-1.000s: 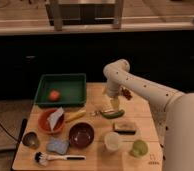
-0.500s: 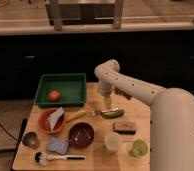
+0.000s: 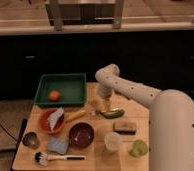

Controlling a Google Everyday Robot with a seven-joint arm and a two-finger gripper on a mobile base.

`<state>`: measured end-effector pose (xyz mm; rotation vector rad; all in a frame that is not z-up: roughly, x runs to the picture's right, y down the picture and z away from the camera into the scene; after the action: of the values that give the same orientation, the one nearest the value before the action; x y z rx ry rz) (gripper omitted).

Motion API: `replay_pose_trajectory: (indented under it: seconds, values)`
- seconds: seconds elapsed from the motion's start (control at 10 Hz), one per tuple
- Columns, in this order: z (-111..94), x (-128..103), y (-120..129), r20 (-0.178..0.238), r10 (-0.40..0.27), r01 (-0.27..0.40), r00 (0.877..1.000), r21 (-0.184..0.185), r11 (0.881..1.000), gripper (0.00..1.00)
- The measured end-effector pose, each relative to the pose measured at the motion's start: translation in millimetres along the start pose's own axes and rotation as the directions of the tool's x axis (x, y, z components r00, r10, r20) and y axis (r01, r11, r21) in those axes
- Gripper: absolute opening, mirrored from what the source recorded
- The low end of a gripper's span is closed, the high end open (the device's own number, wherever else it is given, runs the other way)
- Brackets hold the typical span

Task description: Place fork in purple bowl

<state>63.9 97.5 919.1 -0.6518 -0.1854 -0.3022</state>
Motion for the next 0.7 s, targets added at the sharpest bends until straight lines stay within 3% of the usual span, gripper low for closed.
replay_pose_trajectory:
  seconds: [0.7]
  values:
    - [14.7, 15.0, -0.5, 0.024, 0.029, -0.029, 0.999, 0.008, 1.000, 0.80]
